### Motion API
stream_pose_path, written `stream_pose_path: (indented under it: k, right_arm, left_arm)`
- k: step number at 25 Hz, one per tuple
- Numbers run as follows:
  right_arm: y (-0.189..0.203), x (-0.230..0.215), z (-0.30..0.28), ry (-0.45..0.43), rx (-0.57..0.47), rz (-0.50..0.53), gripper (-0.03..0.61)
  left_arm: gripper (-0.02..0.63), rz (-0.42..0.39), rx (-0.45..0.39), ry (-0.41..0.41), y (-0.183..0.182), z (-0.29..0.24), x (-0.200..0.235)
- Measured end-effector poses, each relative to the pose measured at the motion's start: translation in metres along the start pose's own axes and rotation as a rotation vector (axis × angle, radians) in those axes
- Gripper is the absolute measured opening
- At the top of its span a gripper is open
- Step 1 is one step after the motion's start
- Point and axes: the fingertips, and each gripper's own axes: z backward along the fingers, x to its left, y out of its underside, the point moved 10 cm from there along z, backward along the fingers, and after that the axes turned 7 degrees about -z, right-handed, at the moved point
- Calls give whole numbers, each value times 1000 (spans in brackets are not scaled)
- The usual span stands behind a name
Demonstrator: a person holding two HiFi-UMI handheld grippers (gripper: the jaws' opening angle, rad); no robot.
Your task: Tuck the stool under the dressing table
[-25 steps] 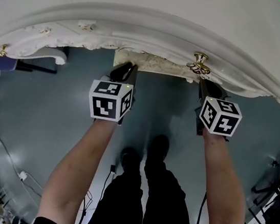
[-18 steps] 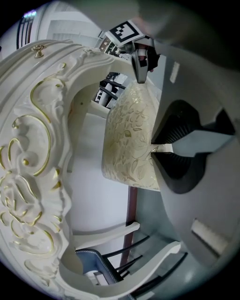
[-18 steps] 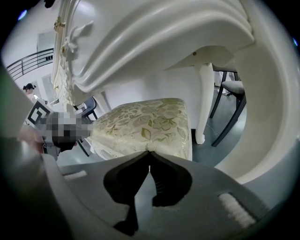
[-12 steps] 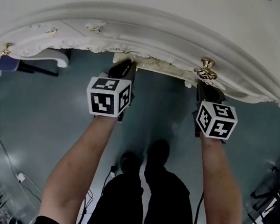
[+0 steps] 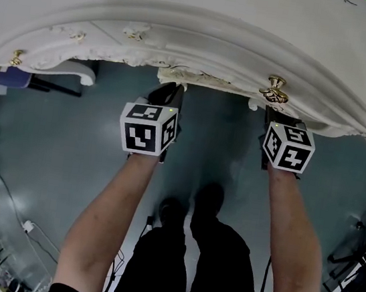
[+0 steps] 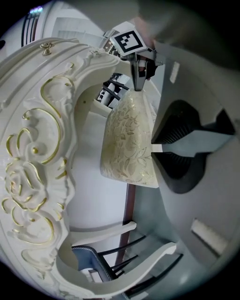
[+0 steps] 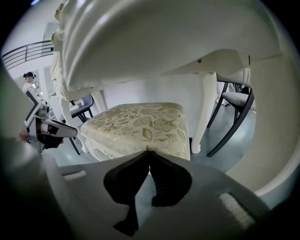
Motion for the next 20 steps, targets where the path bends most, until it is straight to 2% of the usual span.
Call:
stream_pose_path:
  k: [3,6,8,12,16,20]
  right_arm:
    - [0,2,5,8,-25,-35,9]
    - [17,4,20,-55,-35,-170,9]
    - [27,5,33,-62,-23,-207,9]
    - [30,17,66,-60,12,-175,8]
    - [15,35,105,-79,14,-151,6]
    - [-2,62,139,-115,48,-133,5]
  left_arm:
    - [68,-15,-9,15,-1,10,-7]
    - [60,-9,-5,35,0,23,-14]
    - [54,-16,-3,47,-2,33,-18]
    - [45,-37,-9,57,-13,61,-26]
    - [37,-55,-31,56,-29,99,-37]
    - [21,-32,-39,54,-46,138,-47]
